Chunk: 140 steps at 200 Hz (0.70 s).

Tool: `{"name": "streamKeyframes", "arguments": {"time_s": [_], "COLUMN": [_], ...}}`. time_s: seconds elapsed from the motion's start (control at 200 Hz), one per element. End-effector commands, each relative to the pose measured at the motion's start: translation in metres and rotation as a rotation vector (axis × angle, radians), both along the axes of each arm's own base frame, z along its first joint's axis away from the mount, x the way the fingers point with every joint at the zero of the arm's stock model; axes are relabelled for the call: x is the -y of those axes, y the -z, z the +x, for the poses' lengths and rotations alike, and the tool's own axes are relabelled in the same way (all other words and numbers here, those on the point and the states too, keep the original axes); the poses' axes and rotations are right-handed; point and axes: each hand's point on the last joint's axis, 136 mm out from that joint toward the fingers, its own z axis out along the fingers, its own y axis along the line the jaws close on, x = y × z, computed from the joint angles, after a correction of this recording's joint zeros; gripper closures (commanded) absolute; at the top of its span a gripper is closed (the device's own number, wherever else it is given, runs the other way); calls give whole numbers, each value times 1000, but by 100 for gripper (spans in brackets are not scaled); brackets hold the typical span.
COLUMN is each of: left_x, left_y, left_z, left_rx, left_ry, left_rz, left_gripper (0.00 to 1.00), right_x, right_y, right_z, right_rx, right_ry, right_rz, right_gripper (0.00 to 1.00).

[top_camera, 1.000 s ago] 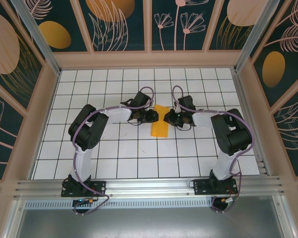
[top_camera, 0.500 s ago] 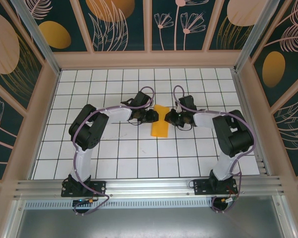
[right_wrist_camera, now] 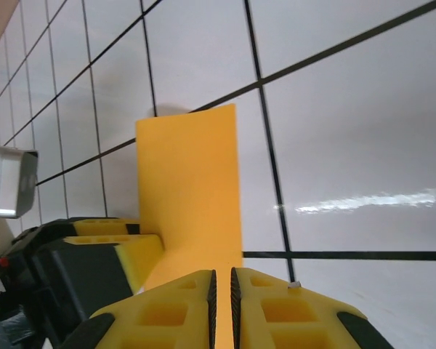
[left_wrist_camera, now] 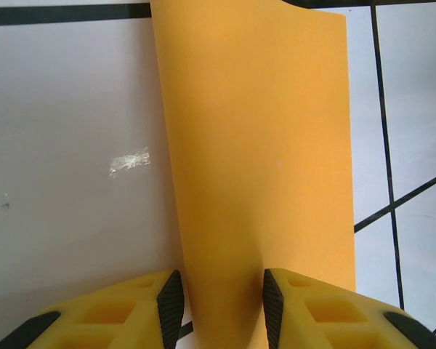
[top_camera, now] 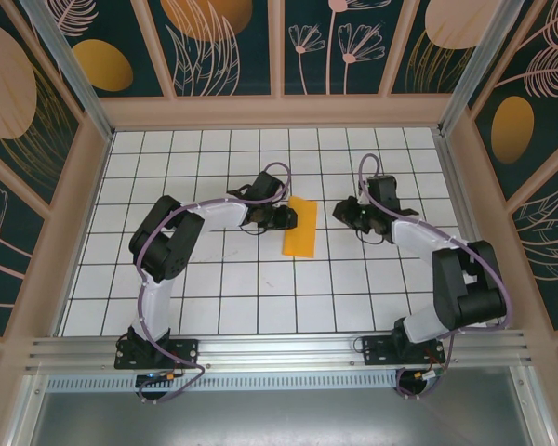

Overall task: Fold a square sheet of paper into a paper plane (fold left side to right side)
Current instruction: Hold the square sheet of paper at the center of the table.

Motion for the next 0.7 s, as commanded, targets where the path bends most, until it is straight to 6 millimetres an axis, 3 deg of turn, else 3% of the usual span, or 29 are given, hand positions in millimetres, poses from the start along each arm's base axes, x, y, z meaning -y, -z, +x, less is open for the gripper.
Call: {"name": "streamKeyframes", "arguments": {"time_s": [0.0,0.696], "left_x": [-12,-15], "left_y": [40,37], "left_z": [-14,-11], "left_rx": [-55,-35], "left_ry": [16,-1], "left_rz": [109,122], "left_gripper": [61,63], "right_x": [8,7], "right_y": [0,8], "right_z": [-7,-11], "right_rx": [-1,-24], "right_ry": [4,-6], "right_rz": [-31,-27], "right_gripper": [82,82]}}
